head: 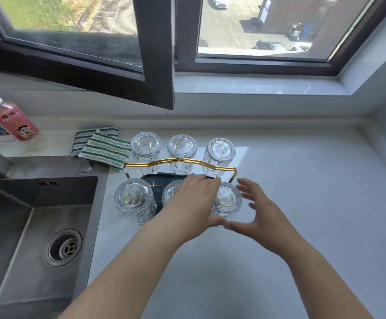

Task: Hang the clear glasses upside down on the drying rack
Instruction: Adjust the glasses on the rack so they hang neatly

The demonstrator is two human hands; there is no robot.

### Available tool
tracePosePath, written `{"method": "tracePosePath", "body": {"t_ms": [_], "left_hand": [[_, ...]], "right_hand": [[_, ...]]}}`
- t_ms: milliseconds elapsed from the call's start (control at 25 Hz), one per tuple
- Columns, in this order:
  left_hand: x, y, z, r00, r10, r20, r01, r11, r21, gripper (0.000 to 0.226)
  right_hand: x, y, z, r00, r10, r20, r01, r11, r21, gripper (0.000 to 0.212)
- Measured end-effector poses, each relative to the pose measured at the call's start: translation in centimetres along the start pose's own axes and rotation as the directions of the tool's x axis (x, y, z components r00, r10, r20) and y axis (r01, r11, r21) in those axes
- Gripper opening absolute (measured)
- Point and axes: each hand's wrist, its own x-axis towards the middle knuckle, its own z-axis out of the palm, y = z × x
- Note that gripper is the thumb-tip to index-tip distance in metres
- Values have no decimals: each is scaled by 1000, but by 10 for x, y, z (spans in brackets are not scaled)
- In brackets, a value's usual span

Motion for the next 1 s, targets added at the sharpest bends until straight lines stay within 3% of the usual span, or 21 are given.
{"method": "tracePosePath", "body": {"t_ms": [120,240,600,760,880,1000], "left_hand": [[11,-3,4,999,-41,33,39,996,75,83],[10,-4,5,998,-67,14,67,997,43,78],[14,-3,4,995,-82,60,77,994,82,77],[13,-5,5,995,-83,60,80,995,53,77],[11,-5,4,996,-69,51,68,998,19,78],[3,-5,-3,998,-12,-56,7,997,-80,73]], "right_hand": [[3,4,9,1000,-8,-5,8,994,112,88],[6,7,11,1000,1,-25,4,982,187,87],[7,12,11,998,-5,-59,18,976,218,79],[7,14,12,999,10,-38,-1,971,237,79],[5,17,4,998,33,55,-43,980,196,87],[12,19,-27,996,46,73,-65,955,289,68]]}}
